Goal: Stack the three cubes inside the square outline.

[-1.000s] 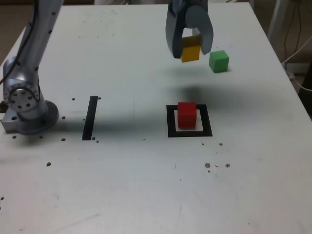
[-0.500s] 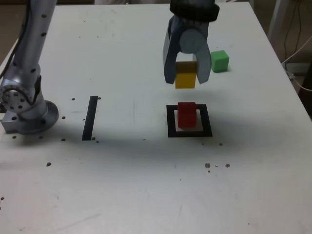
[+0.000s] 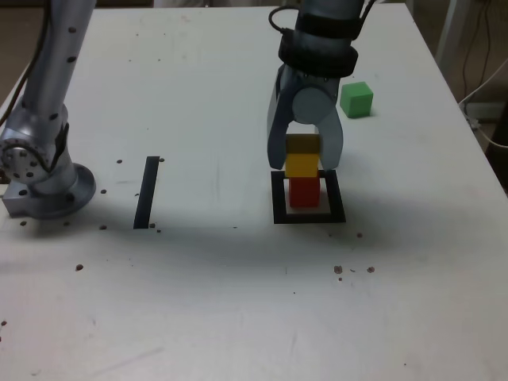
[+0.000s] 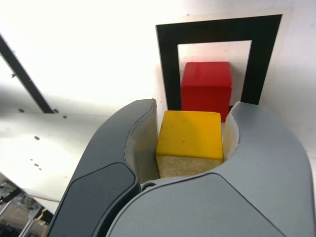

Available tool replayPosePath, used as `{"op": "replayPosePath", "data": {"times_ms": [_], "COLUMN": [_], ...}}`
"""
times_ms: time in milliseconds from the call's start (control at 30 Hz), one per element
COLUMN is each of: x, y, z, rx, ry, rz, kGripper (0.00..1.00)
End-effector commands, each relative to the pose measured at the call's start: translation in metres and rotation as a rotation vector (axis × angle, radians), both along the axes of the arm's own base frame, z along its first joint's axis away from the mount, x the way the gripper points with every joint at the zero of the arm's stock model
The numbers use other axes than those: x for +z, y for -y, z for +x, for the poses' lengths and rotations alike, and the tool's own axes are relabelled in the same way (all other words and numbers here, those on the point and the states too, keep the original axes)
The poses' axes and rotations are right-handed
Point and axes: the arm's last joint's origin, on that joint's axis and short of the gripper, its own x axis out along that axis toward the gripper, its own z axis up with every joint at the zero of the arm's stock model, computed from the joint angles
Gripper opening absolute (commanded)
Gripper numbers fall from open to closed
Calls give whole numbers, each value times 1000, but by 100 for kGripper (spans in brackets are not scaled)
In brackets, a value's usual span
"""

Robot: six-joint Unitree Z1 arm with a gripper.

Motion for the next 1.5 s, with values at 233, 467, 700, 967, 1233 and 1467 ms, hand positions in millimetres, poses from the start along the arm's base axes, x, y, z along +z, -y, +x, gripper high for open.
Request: {"op": "replayPosePath", "data": {"times_ms": [233, 467, 700, 967, 1233, 1467], "x": [-6, -10, -11, -15, -20, -23], "y": [0, 0, 0, 0, 0, 0], "z": [2, 2, 2, 3, 2, 1], "rx": [-3, -2, -2, -2, -2, -3], "ry": [8, 10, 15, 22, 17, 12], "rz": [8, 5, 3, 3, 3, 1], "kGripper": [23, 23, 23, 23, 26, 85]}}
